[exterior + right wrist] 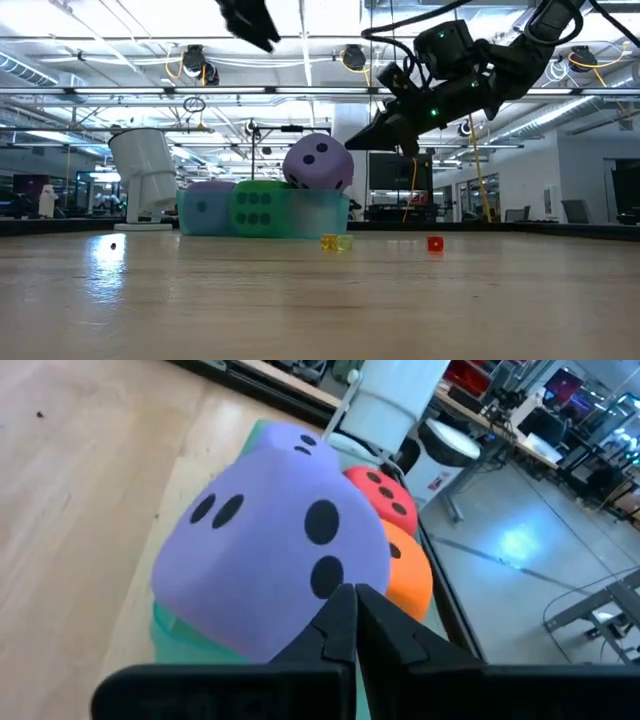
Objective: Pick & Place Dice
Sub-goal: Put the large purple dice into the light blue bin
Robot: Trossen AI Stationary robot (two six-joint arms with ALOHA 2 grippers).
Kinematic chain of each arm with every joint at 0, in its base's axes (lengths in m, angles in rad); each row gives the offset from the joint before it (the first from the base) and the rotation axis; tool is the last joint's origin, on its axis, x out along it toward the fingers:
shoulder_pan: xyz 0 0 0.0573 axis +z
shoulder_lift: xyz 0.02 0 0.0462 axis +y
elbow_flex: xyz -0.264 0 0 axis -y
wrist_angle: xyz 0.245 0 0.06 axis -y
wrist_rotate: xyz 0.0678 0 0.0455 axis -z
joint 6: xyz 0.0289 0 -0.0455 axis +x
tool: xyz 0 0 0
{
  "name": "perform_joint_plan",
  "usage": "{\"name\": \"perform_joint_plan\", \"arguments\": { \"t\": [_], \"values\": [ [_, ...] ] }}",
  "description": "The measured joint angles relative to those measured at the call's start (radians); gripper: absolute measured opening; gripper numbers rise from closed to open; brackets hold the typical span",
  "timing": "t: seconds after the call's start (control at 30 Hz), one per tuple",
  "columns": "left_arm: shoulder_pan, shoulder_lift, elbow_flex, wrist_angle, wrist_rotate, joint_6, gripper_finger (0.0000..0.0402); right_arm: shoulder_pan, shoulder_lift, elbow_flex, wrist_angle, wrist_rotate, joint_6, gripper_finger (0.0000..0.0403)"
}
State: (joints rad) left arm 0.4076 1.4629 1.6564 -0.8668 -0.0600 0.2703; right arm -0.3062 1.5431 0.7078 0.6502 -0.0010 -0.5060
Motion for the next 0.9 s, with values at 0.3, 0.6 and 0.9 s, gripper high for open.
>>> {"name": "perform_joint_plan", "arguments": {
  "t": [0.3,0.6,0.9],
  "values": [
    [-0.064,-0.278,-0.454,0.157,-0.15,-0.288,0.0139,0.022,-0.025,-0.001,-0.017,-0.001,-0.011,0.0],
    [-0.051,-0.404,-0.942,0.463,-0.198,-0.508,0.0017,0.064,-0.129,0.01,-0.078,-0.121,0.031,0.0],
    [-0.018,-0.341,-1.028,0.421,-0.444,-0.697,0.0009,0.027,-0.007,0.207,-0.291,-0.259,0.056,0.0]
  ]
}}
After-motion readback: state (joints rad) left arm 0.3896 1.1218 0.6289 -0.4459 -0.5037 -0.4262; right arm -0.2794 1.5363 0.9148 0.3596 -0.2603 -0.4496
